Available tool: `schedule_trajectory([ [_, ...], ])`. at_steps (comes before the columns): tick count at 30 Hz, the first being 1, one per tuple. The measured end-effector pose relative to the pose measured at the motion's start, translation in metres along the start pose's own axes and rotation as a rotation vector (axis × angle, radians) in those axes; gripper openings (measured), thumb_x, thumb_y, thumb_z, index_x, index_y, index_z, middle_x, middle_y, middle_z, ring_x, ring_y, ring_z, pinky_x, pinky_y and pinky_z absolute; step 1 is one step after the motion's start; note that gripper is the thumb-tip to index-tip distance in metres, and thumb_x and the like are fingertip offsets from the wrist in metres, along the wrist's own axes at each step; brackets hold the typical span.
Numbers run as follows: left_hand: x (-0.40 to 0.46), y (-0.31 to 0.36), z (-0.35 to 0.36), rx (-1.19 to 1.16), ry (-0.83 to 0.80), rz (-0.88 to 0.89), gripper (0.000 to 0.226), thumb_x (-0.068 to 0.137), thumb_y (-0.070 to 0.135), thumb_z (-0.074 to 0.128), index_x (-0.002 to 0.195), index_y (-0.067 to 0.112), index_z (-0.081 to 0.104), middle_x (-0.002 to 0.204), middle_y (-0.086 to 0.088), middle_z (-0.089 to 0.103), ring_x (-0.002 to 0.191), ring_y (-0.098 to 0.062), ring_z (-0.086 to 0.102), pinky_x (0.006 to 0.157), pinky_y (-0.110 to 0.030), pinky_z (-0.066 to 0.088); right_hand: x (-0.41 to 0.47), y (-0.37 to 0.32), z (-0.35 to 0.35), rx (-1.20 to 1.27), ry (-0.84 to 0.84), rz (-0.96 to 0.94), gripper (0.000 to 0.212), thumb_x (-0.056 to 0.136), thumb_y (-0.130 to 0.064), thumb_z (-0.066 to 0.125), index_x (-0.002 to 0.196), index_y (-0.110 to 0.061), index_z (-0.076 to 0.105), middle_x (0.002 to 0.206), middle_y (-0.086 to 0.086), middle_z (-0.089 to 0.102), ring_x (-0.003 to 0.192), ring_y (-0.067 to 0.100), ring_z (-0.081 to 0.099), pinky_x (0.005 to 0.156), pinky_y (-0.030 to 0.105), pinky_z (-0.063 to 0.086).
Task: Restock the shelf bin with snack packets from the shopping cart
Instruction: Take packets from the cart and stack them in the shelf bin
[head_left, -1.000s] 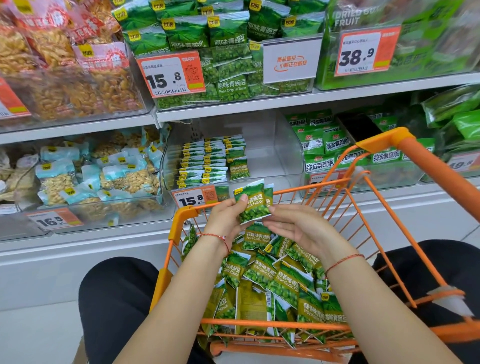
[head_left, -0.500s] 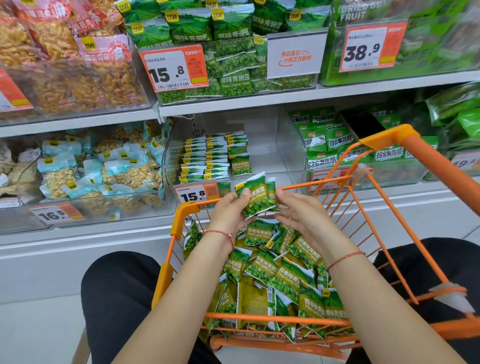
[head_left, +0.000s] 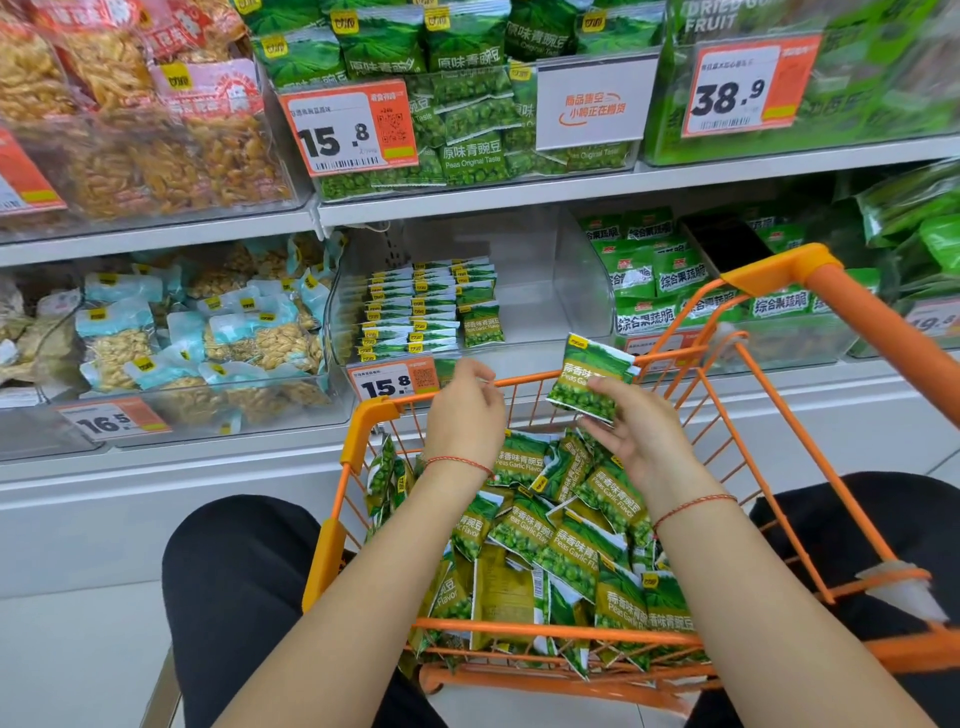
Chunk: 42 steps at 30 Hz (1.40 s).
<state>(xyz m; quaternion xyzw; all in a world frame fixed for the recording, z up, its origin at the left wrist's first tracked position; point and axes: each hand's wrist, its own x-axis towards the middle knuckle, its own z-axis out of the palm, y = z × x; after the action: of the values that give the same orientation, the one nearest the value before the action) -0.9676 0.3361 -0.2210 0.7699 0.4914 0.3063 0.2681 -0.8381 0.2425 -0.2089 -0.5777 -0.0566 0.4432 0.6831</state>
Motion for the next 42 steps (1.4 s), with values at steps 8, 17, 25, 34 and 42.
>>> schedule_trajectory([
  [8,-0.016,-0.014,0.010,0.491,-0.422,-0.070,0.031,0.100,0.030,0.040,0.104,0.004,0.056,0.096,-0.014,0.063,0.088,-0.030,0.060,0.066,-0.029,0.039,-0.001,-0.001,0.002,0.029,0.005,-0.018,0.064,0.085,-0.008,0.067,0.141,-0.003,0.036,0.139,0.011,0.045,0.090,0.011,0.054,0.095,0.038,0.052],
  [17,-0.013,-0.015,0.002,0.339,-0.416,-0.105,0.040,0.094,0.035,0.056,0.126,0.011,0.052,0.122,-0.010,0.062,0.111,-0.030,0.057,0.092,-0.036,0.045,-0.007,-0.001,0.006,0.034,-0.057,-0.092,0.066,0.088,-0.006,0.064,0.144,-0.001,0.028,0.134,0.011,0.050,0.102,0.010,0.049,0.100,0.039,0.047],
  [25,0.001,0.009,-0.069,-0.488,-0.347,-0.245,0.024,0.091,0.017,0.062,0.100,-0.005,0.057,0.092,-0.022,0.057,0.096,-0.029,0.060,0.076,-0.028,0.047,-0.004,0.004,0.006,-0.109,-0.124,-0.136,0.069,0.085,-0.014,0.069,0.144,-0.008,0.032,0.140,0.005,0.043,0.102,0.012,0.055,0.082,0.025,0.054],
  [34,0.002,0.020,-0.037,-0.551,-0.264,-0.239,0.054,0.087,0.018,0.066,0.134,-0.001,0.046,0.120,-0.008,0.055,0.104,-0.017,0.055,0.075,-0.026,0.051,-0.011,0.001,0.011,-0.005,-0.359,-0.047,0.016,0.093,-0.014,0.057,0.108,-0.012,0.062,0.097,0.001,0.072,0.095,0.016,0.068,0.086,0.034,0.056],
  [42,-0.006,0.014,-0.037,-0.488,-0.333,-0.084,0.012,0.095,0.020,0.056,0.101,0.017,0.065,0.095,0.003,0.067,0.084,-0.005,0.061,0.076,-0.017,0.049,-0.011,0.003,0.013,-0.141,-0.400,-0.106,0.023,0.093,-0.010,0.054,0.114,-0.019,0.061,0.106,0.003,0.072,0.101,0.020,0.067,0.089,0.034,0.053],
])
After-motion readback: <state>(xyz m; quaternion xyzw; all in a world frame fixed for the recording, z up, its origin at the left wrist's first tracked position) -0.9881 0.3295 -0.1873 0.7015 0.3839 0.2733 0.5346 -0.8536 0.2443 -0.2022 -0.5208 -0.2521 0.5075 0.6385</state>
